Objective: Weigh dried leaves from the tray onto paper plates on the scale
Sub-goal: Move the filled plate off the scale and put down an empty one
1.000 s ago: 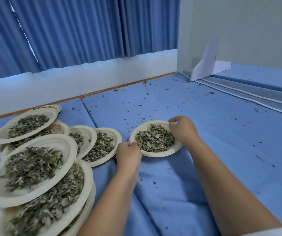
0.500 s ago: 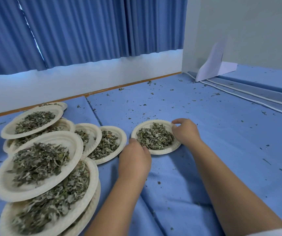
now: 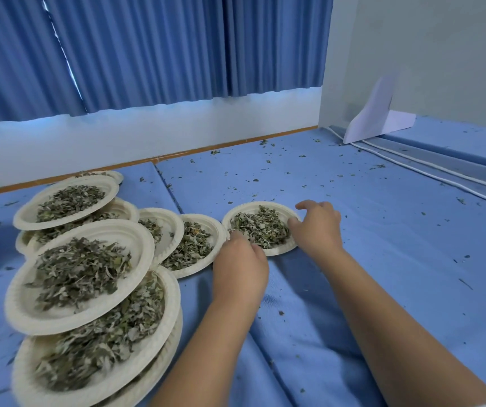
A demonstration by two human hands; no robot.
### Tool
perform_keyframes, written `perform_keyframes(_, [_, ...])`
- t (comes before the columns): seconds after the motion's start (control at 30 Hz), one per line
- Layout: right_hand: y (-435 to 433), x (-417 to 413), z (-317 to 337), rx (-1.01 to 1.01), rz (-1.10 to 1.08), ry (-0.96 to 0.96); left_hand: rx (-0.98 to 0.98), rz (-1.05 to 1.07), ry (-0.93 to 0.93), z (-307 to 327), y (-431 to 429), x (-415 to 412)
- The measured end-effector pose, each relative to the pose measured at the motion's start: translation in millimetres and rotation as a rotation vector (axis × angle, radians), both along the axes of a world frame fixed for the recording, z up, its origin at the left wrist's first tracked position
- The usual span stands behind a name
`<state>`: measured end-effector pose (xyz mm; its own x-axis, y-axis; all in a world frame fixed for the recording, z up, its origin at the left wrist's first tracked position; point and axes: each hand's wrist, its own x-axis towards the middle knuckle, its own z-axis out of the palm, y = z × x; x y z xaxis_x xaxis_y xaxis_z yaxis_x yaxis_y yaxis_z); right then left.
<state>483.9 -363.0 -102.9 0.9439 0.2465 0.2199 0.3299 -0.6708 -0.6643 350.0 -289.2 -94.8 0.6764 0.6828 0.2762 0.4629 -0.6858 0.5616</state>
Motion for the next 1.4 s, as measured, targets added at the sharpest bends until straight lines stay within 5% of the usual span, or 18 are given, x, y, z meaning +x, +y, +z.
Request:
perform_keyframes(0.63, [87.2,-174.5,98.2,0.157,0.545,-0.215,0.026,0.067,-0.326,97.0,58.4,-130.5])
perform_keyframes(1.17, [259.3,-406.0,102.4,-0.112,1.040,-0.340,-0.033,0.394,-0.420,71.3,208.7,-374.7])
perform_keyframes(1.4, [320.8,-441.4,80.2,-0.235,1.092,-0.427,-0.120,0.491,-0.480,41.3,242.9,-423.1])
